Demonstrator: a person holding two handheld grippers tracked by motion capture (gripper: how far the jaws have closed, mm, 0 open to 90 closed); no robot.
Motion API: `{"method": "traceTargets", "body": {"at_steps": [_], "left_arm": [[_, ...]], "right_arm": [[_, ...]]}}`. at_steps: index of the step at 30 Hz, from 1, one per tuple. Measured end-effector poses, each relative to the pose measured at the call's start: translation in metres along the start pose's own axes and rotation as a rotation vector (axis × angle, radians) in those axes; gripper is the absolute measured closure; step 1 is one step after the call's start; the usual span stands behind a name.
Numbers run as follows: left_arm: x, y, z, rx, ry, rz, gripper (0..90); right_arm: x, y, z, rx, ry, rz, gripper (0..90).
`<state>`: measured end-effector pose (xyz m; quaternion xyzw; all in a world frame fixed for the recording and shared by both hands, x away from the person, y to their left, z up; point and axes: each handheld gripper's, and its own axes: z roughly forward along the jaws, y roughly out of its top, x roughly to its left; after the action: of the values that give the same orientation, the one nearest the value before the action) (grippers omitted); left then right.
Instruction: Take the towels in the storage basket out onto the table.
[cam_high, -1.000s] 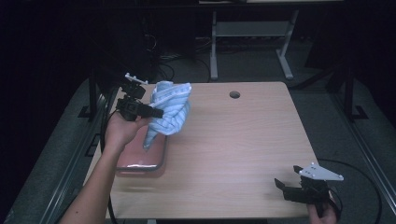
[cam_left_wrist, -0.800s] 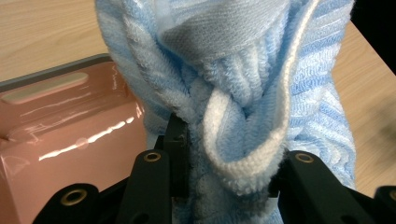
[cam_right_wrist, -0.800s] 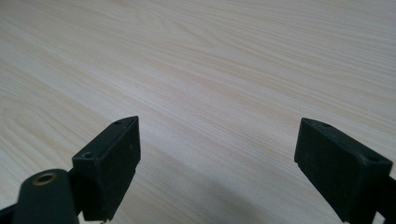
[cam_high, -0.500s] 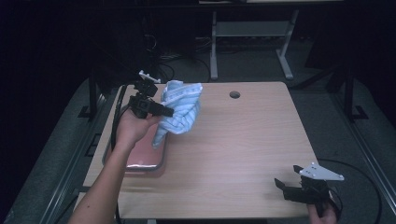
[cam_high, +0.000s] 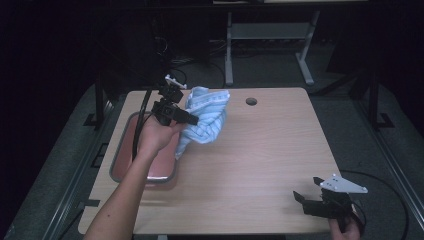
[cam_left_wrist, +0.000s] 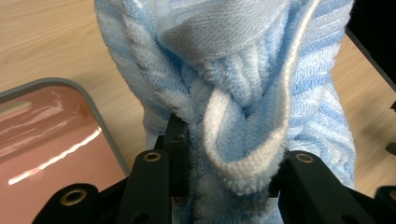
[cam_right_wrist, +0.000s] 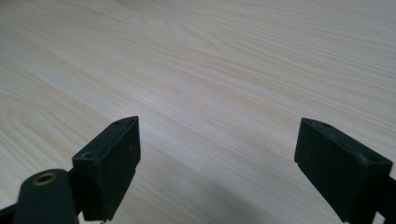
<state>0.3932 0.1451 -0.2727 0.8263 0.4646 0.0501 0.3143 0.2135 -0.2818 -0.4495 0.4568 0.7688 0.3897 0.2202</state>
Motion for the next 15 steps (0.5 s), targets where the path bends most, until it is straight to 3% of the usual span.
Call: {"method": "traceTargets", "body": {"at_steps": [15], "left_arm": [[-0.02,0.011,0.027,0.032,-0.039,0.035,64.6]], "right_arm": [[-0.001,-0.001,0.0,-0.001,0.007,0.002,13.8]]}}
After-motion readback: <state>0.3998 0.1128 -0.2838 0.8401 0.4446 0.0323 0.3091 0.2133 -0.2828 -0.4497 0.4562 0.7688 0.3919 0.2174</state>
